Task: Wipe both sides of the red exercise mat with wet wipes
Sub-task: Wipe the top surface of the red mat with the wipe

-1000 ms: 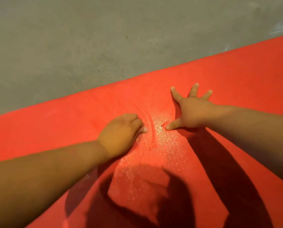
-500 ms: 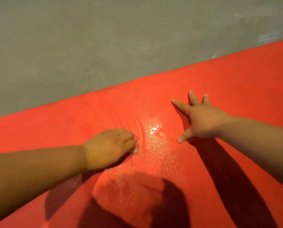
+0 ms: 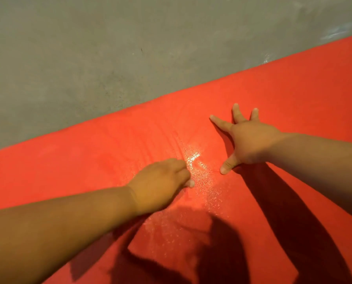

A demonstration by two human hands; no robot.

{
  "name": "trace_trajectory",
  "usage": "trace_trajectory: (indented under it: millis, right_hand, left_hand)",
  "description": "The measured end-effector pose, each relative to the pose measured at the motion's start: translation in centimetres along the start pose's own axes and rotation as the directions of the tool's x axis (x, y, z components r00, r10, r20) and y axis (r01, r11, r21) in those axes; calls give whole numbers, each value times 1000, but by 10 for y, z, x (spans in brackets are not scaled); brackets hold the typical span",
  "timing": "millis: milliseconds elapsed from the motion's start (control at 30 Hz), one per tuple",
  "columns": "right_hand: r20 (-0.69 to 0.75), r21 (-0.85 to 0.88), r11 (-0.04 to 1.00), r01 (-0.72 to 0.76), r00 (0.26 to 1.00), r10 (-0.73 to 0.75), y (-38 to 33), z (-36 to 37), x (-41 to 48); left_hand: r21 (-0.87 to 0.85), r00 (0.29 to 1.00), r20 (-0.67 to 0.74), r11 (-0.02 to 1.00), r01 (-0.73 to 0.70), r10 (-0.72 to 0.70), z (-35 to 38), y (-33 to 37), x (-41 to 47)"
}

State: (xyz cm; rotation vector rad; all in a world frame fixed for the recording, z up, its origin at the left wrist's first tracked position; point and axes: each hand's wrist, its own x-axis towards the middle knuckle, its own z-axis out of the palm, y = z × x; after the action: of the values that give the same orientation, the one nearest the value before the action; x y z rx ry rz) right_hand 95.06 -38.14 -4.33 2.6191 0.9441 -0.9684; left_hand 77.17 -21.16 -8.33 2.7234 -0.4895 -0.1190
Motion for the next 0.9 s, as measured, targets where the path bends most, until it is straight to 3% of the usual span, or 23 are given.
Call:
trace_trajectory:
  millis: [67,167,200,267,367,433,467,533,633,700,767,900]
  right_hand:
    - [5,-5,1000,0,1000,0,-1,-1,0]
    - [7,-4,1000,-4,1000,4,0,-1,0]
    - [6,1,1000,-5,1000,5,1,-1,0]
    - [6,5,1000,-6,1000,6,1,-1,0]
    - [14,18,1000,-12,1000,12,-1,0,1]
    - [21,25,1000,-16,1000,15,-1,-1,1]
    - [23,27,999,-17,1000,16,-1,-1,1]
    - [26,25,1000,-18,1000,18,-1,-1,1]
    - [24,23,1000,-21,1000,20,-1,-1,1]
    - [36,25,1000,-18,999,17,-2,-3,0]
    - [40,31,999,-14,999,13,-2,-3,-1]
    - [42,26,1000,-7,999,6,-3,-3,-1]
  left_hand:
    - [116,973,-144,973,198,-180,-13,-34,38]
    - [101,808,-279,821,562,-519,-40,-89,92]
    - [57,761,-298,785,617,-576,-42,-95,100]
    - [65,792,-280,812,580,-543,-34,-83,96]
    - [32,952,-194,969,246,-235,-15,-23,51]
    - [1,990,-66,993,122,-122,-13,-12,38]
    - [43,991,-56,991,127,-124,-17,-20,45]
    - [135,956,-161,954,266,-244,-25,-49,77]
    - [87,815,-251,827,556,-522,-40,-94,127]
    - [52,766,-291,790,611,-573,-37,-96,134]
    - [35,780,-310,814,580,-543,-28,-79,119]
    - [55,922,-238,943,327,-306,-24,-42,63]
